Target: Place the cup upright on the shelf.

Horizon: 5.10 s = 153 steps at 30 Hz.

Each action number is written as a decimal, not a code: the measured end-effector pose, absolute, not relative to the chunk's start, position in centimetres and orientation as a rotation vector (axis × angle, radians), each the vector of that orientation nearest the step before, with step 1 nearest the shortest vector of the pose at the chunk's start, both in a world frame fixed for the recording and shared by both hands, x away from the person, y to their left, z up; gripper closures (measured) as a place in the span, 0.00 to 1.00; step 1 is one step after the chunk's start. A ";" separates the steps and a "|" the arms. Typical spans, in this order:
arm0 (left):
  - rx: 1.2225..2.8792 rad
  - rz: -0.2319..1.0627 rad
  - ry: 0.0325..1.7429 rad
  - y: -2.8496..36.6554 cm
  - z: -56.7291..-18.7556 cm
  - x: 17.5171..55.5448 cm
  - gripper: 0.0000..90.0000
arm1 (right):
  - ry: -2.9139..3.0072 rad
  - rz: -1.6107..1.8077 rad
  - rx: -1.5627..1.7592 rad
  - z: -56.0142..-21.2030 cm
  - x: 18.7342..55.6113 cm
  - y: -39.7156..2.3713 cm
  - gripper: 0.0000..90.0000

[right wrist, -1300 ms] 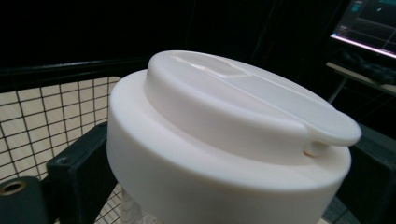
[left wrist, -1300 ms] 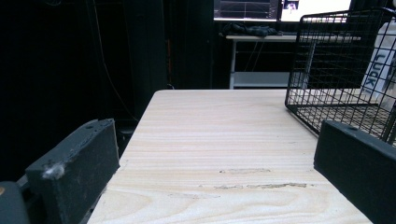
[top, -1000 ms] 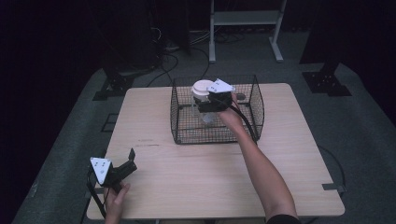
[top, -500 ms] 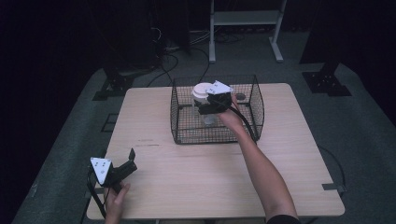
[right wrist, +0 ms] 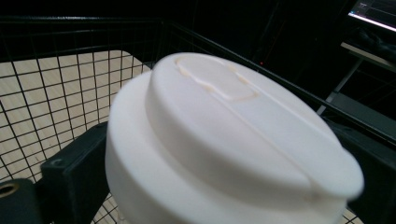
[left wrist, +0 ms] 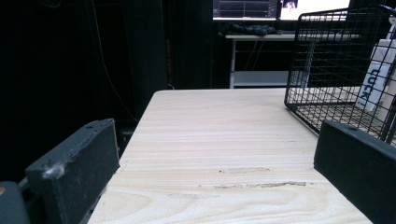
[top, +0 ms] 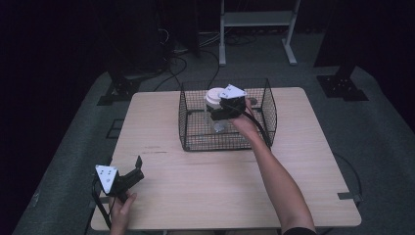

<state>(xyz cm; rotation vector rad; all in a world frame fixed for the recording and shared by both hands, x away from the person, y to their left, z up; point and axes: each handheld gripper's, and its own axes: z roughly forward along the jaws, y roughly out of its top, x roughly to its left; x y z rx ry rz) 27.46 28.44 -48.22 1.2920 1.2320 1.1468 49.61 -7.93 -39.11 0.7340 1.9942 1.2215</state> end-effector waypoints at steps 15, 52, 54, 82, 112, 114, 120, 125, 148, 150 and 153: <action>1.291 1.146 1.233 28.5 -48.2 27.4 0.00 | 1.982 1.244 0.731 -39.0 49.5 -7.9 0.03; 1.295 1.151 1.234 28.4 -48.2 27.4 0.00 | 1.880 1.349 0.695 -34.4 47.6 -10.0 0.03; 1.296 1.152 1.233 28.4 -48.2 27.4 0.00 | 1.877 1.352 0.694 -34.3 47.5 -10.1 0.03; 1.305 1.156 1.228 28.3 -48.2 27.4 0.00 | 1.852 1.334 0.698 -33.0 45.0 -14.3 0.03; 1.315 1.166 1.223 28.2 -48.2 27.5 0.00 | 1.864 1.297 0.719 -35.1 40.5 -18.6 0.04; 1.315 1.167 1.222 28.1 -48.2 27.5 0.00 | 1.864 1.305 0.724 -35.2 40.3 -18.8 0.04; 1.315 1.166 1.222 28.1 -48.2 27.5 0.00 | 1.864 1.305 0.727 -35.5 39.5 -19.5 0.04; 1.316 1.166 1.222 28.1 -48.2 27.5 0.00 | 1.868 1.308 0.727 -35.7 38.8 -19.9 0.04; 1.318 1.169 1.224 28.1 -48.2 27.5 0.00 | 1.892 1.295 0.735 -37.9 36.3 -21.8 0.04; 1.320 1.170 1.223 28.1 -48.2 27.5 0.00 | 1.900 1.287 0.744 -38.1 36.0 -22.0 0.04; 1.320 1.170 1.222 28.1 -48.2 27.5 0.00 | 1.898 1.290 0.743 -38.3 35.7 -22.2 0.04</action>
